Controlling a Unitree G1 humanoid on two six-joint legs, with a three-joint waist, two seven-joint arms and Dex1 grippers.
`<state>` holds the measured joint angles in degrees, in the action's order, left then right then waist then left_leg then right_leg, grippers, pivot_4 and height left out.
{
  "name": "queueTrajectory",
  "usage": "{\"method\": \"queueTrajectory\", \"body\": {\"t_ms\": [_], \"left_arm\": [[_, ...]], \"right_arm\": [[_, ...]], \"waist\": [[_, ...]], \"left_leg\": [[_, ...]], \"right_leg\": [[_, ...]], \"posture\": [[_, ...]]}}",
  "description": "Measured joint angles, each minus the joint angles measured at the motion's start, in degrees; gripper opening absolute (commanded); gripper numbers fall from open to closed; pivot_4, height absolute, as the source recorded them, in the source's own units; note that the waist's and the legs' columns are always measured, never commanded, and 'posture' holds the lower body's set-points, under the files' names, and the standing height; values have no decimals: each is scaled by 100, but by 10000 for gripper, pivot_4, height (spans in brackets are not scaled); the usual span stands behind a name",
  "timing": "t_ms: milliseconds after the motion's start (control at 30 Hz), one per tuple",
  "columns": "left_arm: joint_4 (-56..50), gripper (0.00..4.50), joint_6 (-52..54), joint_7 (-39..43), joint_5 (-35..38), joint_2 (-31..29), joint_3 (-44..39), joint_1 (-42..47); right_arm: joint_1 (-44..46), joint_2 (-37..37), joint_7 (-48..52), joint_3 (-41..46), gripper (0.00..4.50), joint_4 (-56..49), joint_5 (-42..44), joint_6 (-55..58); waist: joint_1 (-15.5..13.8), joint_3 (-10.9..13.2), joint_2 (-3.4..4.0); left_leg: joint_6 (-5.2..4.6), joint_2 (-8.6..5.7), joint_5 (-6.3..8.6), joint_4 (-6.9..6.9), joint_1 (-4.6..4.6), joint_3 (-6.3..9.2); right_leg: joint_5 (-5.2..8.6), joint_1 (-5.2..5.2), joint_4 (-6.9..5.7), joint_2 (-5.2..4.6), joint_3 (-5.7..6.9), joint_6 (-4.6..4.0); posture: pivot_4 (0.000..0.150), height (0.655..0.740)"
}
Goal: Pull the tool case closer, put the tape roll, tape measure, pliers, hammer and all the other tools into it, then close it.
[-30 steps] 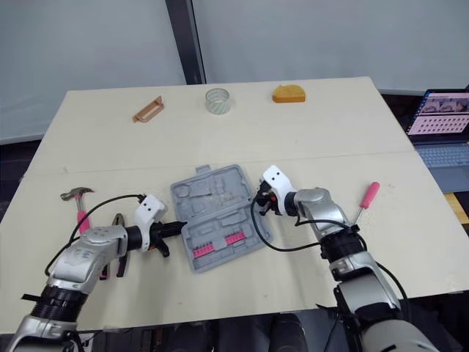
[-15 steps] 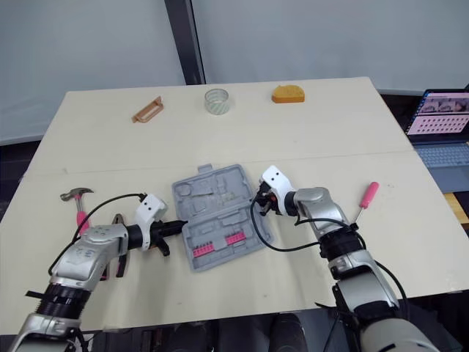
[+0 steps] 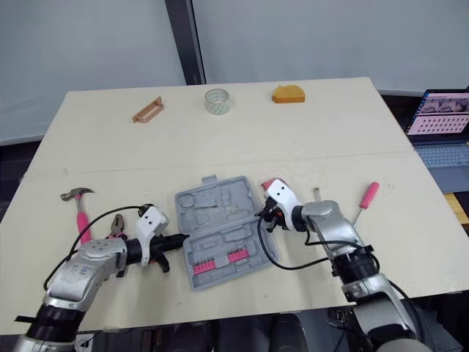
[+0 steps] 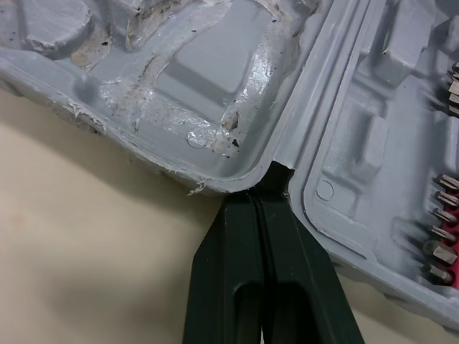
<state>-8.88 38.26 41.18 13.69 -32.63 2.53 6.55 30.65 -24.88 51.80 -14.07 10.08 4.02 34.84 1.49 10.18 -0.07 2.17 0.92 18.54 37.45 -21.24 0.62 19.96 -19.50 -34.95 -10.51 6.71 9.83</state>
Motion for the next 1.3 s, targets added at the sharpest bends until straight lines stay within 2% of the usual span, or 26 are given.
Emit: {"method": "queueTrajectory", "body": {"t_ms": [367,733,1300], "left_arm": [[-595,0,316,186,24,-234,210,-327],[-972,0,511,239,52,-236,526,-502],[-1025,0,567,261,52,-152,801,-428]], "right_arm": [[-1133,-476,-54,71,310,-1873,219,1056],[-1984,-994,-166,324,310,-3046,573,1742],[-2510,-1359,-379,527,310,-3531,938,2038]], "waist": [[-22,0,0],[-178,0,-1],[-292,-1,-3]], "left_leg": [[0,0,0,-7,-1,-7],[-2,0,1,-1,-1,-23],[-5,-1,3,2,-1,-30]], "right_leg": [[0,-2,11,0,-5,0],[0,-1,24,-1,-18,0],[0,-1,27,-1,-22,0]], "posture": [[1500,7400],[1500,7400],[1500,7400]]}}
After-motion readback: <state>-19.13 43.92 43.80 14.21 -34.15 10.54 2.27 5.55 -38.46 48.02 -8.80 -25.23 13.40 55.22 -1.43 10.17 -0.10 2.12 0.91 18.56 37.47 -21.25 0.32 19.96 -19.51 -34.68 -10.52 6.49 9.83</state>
